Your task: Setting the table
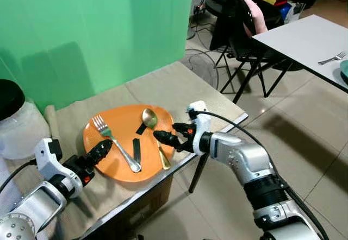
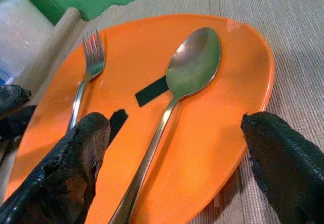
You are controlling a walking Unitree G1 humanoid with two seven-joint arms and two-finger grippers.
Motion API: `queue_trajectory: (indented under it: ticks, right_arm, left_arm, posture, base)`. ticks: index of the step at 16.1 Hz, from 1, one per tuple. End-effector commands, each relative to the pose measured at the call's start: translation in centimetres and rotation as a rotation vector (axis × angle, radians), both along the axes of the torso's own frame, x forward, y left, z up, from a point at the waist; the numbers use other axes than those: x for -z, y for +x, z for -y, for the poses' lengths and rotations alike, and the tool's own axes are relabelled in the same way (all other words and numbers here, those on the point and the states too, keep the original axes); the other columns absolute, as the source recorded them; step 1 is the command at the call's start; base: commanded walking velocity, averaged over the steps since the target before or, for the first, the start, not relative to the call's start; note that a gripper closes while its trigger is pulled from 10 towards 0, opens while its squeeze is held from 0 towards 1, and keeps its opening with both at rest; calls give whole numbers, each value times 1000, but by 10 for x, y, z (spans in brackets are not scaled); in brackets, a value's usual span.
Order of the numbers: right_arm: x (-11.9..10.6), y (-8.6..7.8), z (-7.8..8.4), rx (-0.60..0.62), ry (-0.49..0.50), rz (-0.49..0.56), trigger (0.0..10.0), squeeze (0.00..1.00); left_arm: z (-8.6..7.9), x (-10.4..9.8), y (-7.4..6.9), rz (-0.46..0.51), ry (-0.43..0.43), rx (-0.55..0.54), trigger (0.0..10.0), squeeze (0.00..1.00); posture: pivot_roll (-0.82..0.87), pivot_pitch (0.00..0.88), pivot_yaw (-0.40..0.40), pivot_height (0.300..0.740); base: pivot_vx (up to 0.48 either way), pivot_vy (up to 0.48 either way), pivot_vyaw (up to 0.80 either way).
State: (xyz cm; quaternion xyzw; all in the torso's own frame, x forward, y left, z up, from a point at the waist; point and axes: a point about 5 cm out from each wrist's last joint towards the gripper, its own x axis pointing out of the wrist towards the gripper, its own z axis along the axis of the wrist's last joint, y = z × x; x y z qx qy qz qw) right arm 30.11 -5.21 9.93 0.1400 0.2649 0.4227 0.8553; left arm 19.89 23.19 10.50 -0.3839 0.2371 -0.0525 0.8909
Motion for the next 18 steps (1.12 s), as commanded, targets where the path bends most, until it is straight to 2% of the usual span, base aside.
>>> queue_trajectory:
  ticks: [1,3,4,5,6,7,10,14,18]
  right_arm:
    - [0,-4,0,-10,36,-31,10000,0]
    - [-1,-3,2,-3,43,-36,10000,0]
    - [-2,-2,3,5,44,-39,10000,0]
    - [-2,-2,4,9,42,-42,10000,0]
    - [-2,-2,4,10,43,-42,10000,0]
    - [-3,-1,4,13,44,-42,10000,0]
    - [-5,1,4,23,47,-34,10000,0]
    - [-10,2,6,33,72,-27,10000,0]
    - [-14,2,5,34,95,-15,10000,0]
  left_arm:
    - [9,3,3,-2,-69,38,10000,0]
    - [11,1,6,26,-101,36,10000,0]
    - [10,-1,7,43,-118,28,6667,0]
    - [10,-2,6,49,-112,32,4000,0]
    - [10,-2,6,50,-113,32,431,0]
    - [10,-1,5,46,-121,29,0,0]
    - [11,3,1,30,-125,28,0,0]
    - [10,-5,-6,100,-153,35,0,0]
    - [15,-5,-13,115,-175,81,0,0]
  posture:
    - [-42,30,-42,740]
    - [-44,29,-41,740]
    - [-46,30,-40,740]
    - [-45,30,-41,740]
    - [-42,31,-42,740]
    - [-41,31,-42,740]
    - [-42,29,-40,740]
    - [-41,29,-42,740]
    - [-42,26,-46,740]
  base:
    - [0,0,0]
    - [0,0,0]
    - [0,0,0]
    - [0,0,0]
    - [0,0,0]
    - [0,0,0]
    - [0,0,0]
    - [0,0,0]
    - [0,0,0]
